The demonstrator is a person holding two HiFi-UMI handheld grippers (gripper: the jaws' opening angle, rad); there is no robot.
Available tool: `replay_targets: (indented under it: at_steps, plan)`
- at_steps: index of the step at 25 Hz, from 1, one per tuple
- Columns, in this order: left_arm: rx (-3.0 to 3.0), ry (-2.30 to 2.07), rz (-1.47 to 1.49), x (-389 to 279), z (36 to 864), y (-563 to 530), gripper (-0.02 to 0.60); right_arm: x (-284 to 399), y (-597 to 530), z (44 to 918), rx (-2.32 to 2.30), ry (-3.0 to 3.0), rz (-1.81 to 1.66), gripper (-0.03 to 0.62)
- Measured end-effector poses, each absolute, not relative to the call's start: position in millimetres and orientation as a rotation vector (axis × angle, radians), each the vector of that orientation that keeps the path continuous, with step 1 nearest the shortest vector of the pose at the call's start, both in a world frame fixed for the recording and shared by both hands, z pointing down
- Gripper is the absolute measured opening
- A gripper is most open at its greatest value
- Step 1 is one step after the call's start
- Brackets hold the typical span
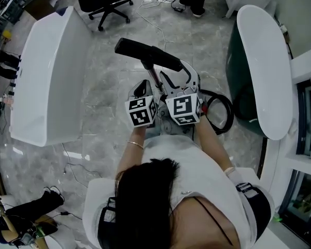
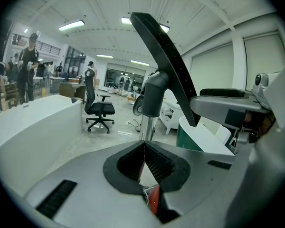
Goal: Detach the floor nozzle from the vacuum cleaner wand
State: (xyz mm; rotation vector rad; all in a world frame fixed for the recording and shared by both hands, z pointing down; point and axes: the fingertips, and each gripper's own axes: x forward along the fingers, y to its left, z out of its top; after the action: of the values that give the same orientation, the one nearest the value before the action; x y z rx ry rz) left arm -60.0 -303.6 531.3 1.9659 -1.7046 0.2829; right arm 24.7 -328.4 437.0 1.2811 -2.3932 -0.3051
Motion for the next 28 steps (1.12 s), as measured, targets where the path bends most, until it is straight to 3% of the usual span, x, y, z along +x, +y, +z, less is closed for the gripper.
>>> replay_targets:
  at_steps: [28]
  plan:
    - [1.956, -1.708, 0.263, -79.2, 541.9, -328.5, 0.005, -9.1, -376.7, 454.0, 1.114, -2.185, -0.549, 0.293]
